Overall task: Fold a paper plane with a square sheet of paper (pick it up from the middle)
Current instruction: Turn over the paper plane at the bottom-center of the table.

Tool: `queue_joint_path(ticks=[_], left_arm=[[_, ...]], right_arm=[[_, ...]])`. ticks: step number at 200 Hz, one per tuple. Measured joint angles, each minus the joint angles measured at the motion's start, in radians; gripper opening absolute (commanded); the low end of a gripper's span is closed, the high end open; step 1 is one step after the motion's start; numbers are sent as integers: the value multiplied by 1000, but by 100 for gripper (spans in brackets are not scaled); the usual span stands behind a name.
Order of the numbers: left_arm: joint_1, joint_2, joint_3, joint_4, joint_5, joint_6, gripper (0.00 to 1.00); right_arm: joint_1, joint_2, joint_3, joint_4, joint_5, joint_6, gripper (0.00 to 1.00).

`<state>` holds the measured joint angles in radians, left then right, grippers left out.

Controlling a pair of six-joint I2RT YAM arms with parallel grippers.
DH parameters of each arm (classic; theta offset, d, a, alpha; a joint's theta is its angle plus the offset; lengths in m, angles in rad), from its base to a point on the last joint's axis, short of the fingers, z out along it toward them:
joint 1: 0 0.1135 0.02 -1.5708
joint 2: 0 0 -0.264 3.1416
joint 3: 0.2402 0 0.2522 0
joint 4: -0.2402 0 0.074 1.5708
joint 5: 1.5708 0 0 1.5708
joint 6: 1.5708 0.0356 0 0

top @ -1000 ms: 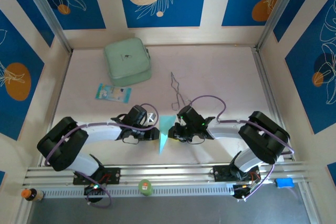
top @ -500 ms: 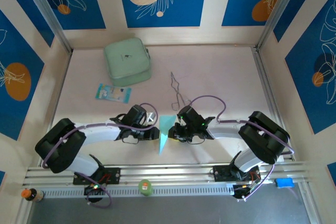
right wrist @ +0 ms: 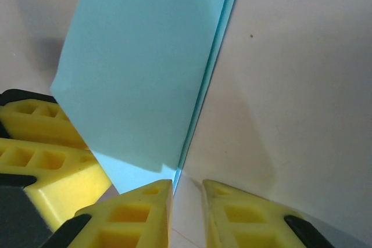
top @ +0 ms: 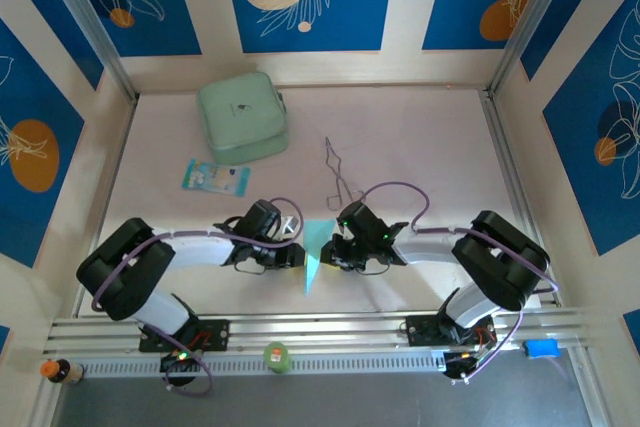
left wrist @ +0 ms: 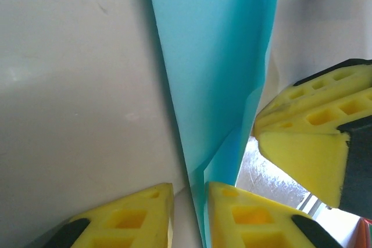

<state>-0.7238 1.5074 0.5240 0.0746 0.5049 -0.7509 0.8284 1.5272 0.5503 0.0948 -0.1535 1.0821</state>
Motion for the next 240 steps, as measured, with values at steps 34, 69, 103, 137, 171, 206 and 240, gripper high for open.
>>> queue_joint_path(ticks=[34, 69, 103, 137, 171, 206, 240], left_arm=[[5, 18, 10, 1, 23, -2, 20], [6, 34, 12, 30, 53, -10, 23], [8, 48, 12, 60, 79, -26, 23], [4, 63, 12, 90, 97, -37, 23], [4, 74, 13, 107, 109, -53, 24], [3, 80, 14, 114, 114, -61, 21], [-3, 88, 18, 124, 108, -63, 13]], right_arm=[[-1, 3, 0, 3, -5, 0, 19], [-2, 7, 0, 6, -8, 1, 19], [-2, 8, 0, 10, -11, 3, 18], [-2, 10, 0, 33, -17, 8, 17], [-4, 14, -2, 68, -30, 21, 16], [-11, 14, -4, 81, -37, 27, 17], [-17, 14, -16, 99, -39, 32, 17]])
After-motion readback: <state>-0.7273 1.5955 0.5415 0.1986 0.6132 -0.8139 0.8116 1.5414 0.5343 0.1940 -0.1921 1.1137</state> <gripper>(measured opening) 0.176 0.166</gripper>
